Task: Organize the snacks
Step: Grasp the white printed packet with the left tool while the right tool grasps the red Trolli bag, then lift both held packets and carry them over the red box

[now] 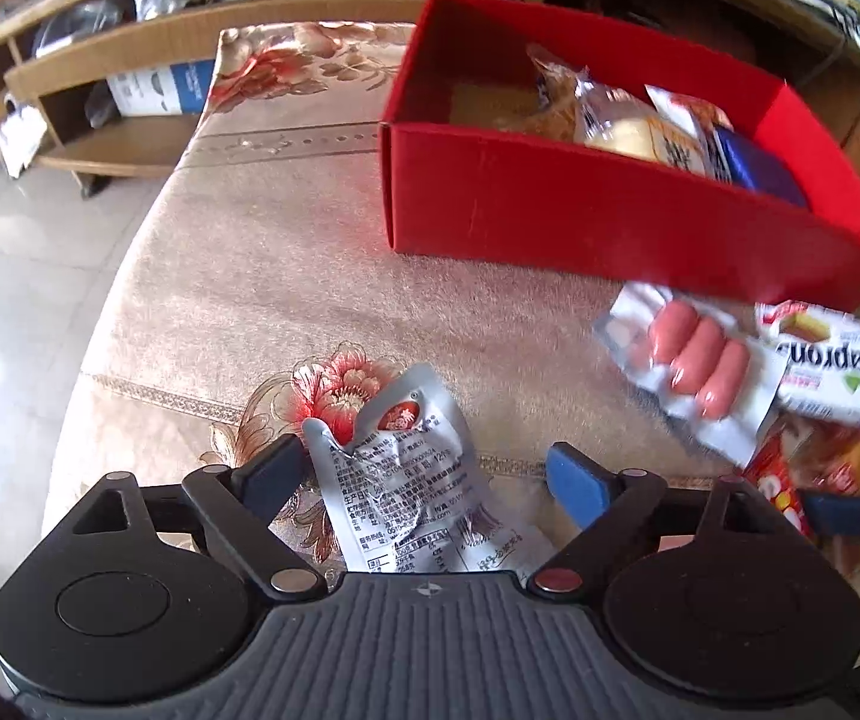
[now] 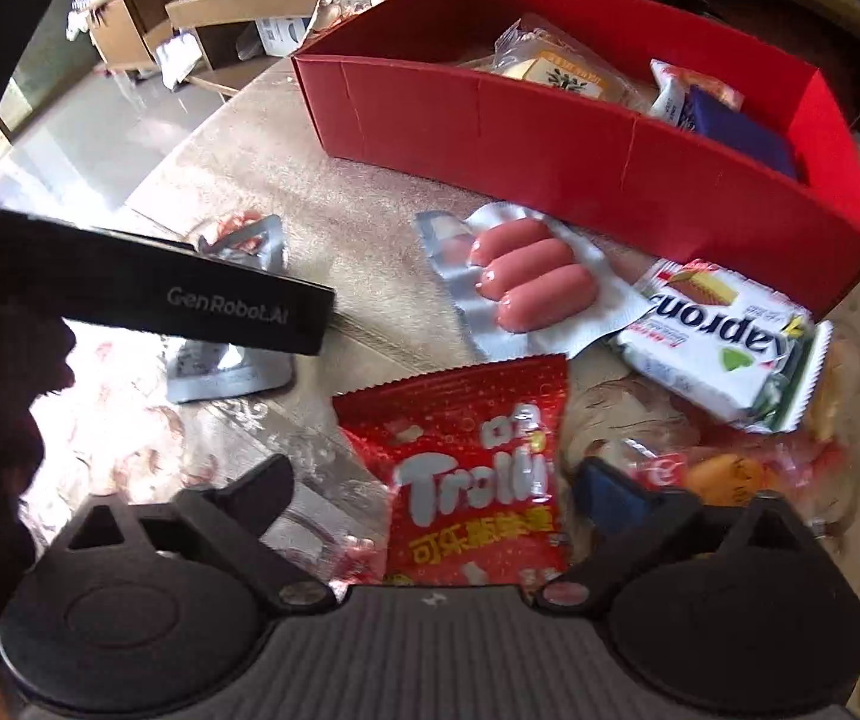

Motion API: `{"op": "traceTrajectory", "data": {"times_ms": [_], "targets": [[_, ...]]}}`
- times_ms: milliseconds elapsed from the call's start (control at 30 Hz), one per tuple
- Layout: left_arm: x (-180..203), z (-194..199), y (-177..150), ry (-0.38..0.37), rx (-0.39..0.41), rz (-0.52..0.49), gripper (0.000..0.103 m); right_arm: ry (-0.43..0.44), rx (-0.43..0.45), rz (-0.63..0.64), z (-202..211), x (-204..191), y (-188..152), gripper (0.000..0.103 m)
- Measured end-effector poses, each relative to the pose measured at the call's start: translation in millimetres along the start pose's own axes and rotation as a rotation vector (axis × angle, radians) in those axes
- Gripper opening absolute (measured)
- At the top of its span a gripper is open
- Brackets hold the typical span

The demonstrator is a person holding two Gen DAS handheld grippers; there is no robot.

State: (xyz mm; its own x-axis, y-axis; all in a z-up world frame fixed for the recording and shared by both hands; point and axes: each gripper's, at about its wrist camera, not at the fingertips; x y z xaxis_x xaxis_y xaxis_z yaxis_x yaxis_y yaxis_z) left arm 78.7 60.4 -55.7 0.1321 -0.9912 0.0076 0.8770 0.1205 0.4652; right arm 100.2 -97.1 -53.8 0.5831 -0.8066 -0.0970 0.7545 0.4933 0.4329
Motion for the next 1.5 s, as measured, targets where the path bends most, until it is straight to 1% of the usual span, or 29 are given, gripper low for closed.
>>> {"op": "traceTrajectory", "data": {"times_ms": [33, 67, 100, 133, 200, 300, 333, 367, 600, 667, 700, 767, 833, 867, 900, 933, 967, 1000, 1100, 1200, 1267, 1333, 1500], "targets": [[-1, 1, 0, 0.005, 0.002, 0.006, 0.083, -0.041, 0.003, 0.031, 3, -3, -2, 0.075], [-3, 3, 0, 0.009, 0.007, 0.015, 0.079, -0.051, 0.016, 0.055, 5, -4, -3, 0.062], [-6, 5, 0, 0.007, 0.013, 0.020, 0.069, -0.042, 0.020, 0.060, 7, -3, -3, 0.058], [-8, 7, 0, 0.001, 0.016, 0.024, 0.065, -0.045, 0.019, 0.062, 9, -2, -3, 0.056], [-10, 11, -1, -0.037, 0.010, 0.031, 0.062, -0.050, 0.011, 0.051, 11, 2, -5, 0.054], [-5, 14, -7, -0.041, 0.012, 0.004, 0.061, -0.062, 0.019, 0.040, 21, 8, -10, 0.053], [-4, 15, -8, -0.050, 0.013, 0.001, 0.061, -0.059, 0.025, 0.032, 25, 10, -12, 0.049], [-3, 17, -9, -0.066, 0.013, 0.002, 0.061, -0.054, 0.032, 0.023, 30, 12, -14, 0.048], [4, 26, -15, -0.104, 0.025, -0.007, 0.055, -0.044, 0.051, -0.020, 48, 18, -25, 0.048], [5, 28, -14, -0.119, 0.032, -0.006, 0.046, -0.037, 0.063, -0.035, 53, 21, -27, 0.048], [4, 28, -13, -0.133, 0.032, -0.002, 0.039, -0.031, 0.071, -0.044, 56, 22, -27, 0.048], [4, 27, -13, -0.140, 0.023, 0.003, 0.039, -0.029, 0.079, -0.061, 60, 26, -28, 0.048], [6, 23, -13, -0.139, 0.003, -0.004, 0.046, -0.039, 0.067, -0.071, 57, 29, -28, 0.048], [7, 20, -14, -0.141, -0.010, -0.001, 0.047, -0.039, 0.059, -0.073, 55, 30, -29, 0.048], [9, 20, -16, -0.141, -0.007, -0.009, 0.052, -0.037, 0.051, -0.076, 53, 30, -29, 0.048], [13, 21, -16, -0.146, -0.008, -0.028, 0.065, -0.034, 0.047, -0.077, 53, 31, -29, 0.048], [16, 21, -17, -0.146, -0.009, -0.044, 0.075, -0.033, 0.046, -0.078, 52, 31, -29, 0.048], [20, 21, -18, -0.134, -0.006, -0.062, 0.087, -0.031, 0.045, -0.079, 52, 31, -29, 0.048], [28, 17, -25, -0.097, -0.029, -0.117, 0.087, -0.024, 0.040, -0.081, 51, 33, -29, 0.048], [33, 19, -34, -0.061, -0.024, -0.174, 0.084, -0.017, 0.039, -0.078, 51, 34, -29, 0.048], [29, 23, -38, -0.063, -0.021, -0.173, 0.078, -0.014, 0.044, -0.076, 53, 34, -30, 0.048], [25, 27, -37, -0.059, -0.011, -0.161, 0.062, -0.014, 0.050, -0.073, 55, 33, -30, 0.048], [22, 30, -35, -0.084, -0.009, -0.131, 0.061, -0.015, 0.072, -0.077, 63, 33, -32, 0.048]]}}
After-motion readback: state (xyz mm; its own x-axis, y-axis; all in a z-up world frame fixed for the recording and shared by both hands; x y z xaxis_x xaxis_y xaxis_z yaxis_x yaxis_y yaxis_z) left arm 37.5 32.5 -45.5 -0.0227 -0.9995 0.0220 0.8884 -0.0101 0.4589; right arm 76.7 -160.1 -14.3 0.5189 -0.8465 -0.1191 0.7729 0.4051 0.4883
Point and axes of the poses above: each gripper's, at about its wrist camera, not at the fingertips, and z roughly against the way its jaws point, x to its right, y to its top, and after that the axes turned 2 degrees about z, right-handed
